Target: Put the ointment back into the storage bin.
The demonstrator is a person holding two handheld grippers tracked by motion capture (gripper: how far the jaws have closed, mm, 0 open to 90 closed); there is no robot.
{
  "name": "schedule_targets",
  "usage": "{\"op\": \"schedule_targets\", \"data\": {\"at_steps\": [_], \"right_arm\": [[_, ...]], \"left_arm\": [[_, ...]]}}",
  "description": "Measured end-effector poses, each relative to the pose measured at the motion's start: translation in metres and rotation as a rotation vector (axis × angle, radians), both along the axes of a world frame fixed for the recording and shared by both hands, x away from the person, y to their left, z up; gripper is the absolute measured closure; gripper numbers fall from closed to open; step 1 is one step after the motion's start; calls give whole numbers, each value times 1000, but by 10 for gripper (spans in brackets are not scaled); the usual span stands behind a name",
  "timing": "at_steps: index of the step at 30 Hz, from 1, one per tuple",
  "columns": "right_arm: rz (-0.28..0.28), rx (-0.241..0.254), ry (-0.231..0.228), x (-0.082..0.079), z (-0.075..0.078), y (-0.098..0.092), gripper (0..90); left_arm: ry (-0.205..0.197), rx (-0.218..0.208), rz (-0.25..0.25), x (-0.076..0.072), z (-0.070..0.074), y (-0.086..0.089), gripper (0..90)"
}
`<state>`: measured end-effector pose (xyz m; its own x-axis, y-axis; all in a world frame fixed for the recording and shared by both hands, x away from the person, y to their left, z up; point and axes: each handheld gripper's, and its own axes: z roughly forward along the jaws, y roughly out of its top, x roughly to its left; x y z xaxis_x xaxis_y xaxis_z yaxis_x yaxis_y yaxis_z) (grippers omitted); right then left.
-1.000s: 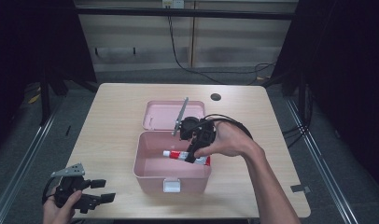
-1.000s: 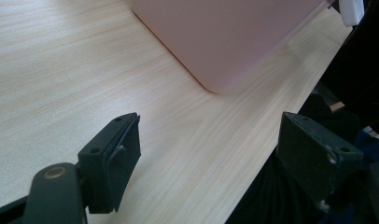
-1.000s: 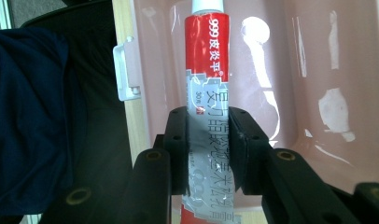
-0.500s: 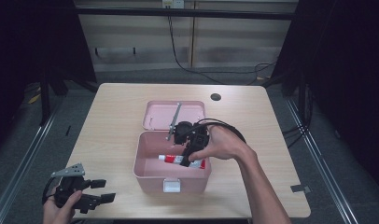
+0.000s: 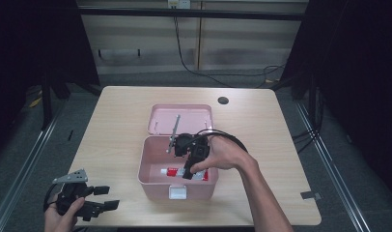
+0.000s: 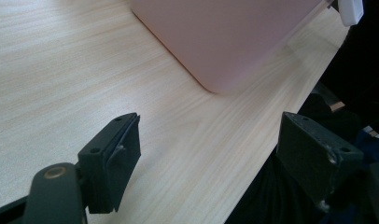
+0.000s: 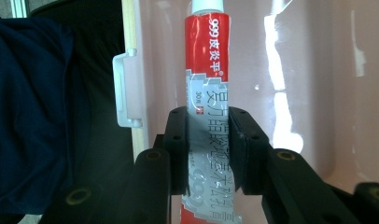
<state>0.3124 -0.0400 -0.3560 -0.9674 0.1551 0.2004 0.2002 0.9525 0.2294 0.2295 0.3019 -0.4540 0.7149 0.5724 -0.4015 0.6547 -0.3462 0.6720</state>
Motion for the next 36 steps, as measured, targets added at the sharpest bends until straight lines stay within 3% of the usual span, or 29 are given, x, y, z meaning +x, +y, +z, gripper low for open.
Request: {"op": "schedule_targets", "data": {"at_steps": [14, 36], "right_arm": [[31, -30, 33, 2, -24, 12, 705], [33, -86, 89, 5, -49, 18, 704]], "left_arm": [[-4, -4, 0, 0, 1, 0, 215], [-1, -5, 8, 0, 0, 1, 215]]}}
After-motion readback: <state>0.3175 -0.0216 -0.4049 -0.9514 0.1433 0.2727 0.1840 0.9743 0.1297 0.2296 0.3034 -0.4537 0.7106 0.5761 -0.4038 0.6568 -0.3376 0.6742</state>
